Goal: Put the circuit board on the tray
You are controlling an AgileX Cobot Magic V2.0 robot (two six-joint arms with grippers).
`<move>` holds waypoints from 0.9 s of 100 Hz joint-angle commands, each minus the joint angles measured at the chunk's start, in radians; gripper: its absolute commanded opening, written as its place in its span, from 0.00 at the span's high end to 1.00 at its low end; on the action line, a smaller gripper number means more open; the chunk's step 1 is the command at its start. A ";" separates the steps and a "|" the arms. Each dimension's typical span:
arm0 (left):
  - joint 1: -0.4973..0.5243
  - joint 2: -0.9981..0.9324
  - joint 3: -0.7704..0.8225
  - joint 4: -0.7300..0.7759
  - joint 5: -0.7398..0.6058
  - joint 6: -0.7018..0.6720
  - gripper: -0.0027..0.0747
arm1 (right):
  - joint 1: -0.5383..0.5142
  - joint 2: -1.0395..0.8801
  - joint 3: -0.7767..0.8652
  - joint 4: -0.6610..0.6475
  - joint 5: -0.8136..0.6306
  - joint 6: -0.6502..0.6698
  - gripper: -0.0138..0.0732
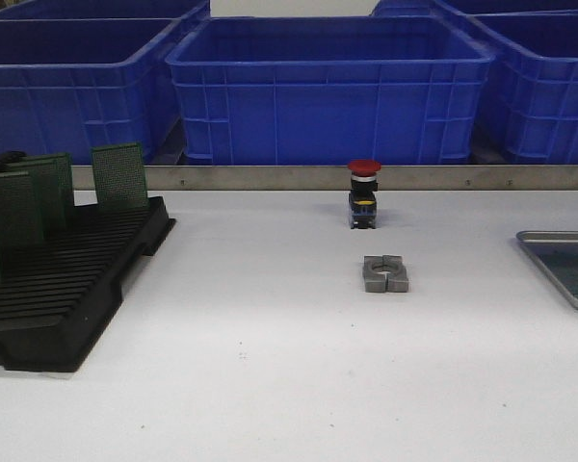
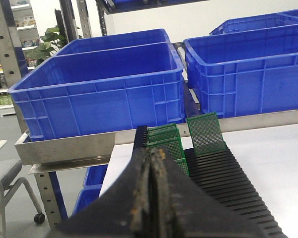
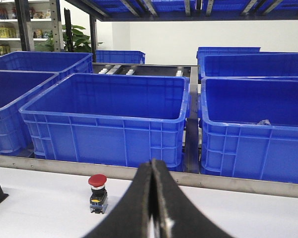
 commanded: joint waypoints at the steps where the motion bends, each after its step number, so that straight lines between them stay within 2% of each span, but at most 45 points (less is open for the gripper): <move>1: 0.002 -0.035 -0.001 -0.001 -0.073 -0.008 0.99 | 0.001 0.008 -0.028 0.012 -0.039 -0.011 0.92; 68: 0.002 -0.035 -0.001 -0.001 -0.073 -0.008 0.99 | 0.001 0.008 -0.028 0.001 -0.045 -0.010 0.92; 79: 0.002 -0.035 -0.001 -0.001 -0.073 -0.008 0.99 | 0.001 0.008 -0.028 -0.102 -0.039 0.067 0.92; 89: 0.002 -0.035 -0.001 -0.001 -0.073 -0.008 0.99 | 0.001 0.008 -0.028 -0.283 -0.039 0.250 0.92; 90: 0.002 -0.035 -0.001 -0.001 -0.073 -0.008 0.99 | 0.001 0.008 -0.028 -0.315 -0.039 0.298 0.92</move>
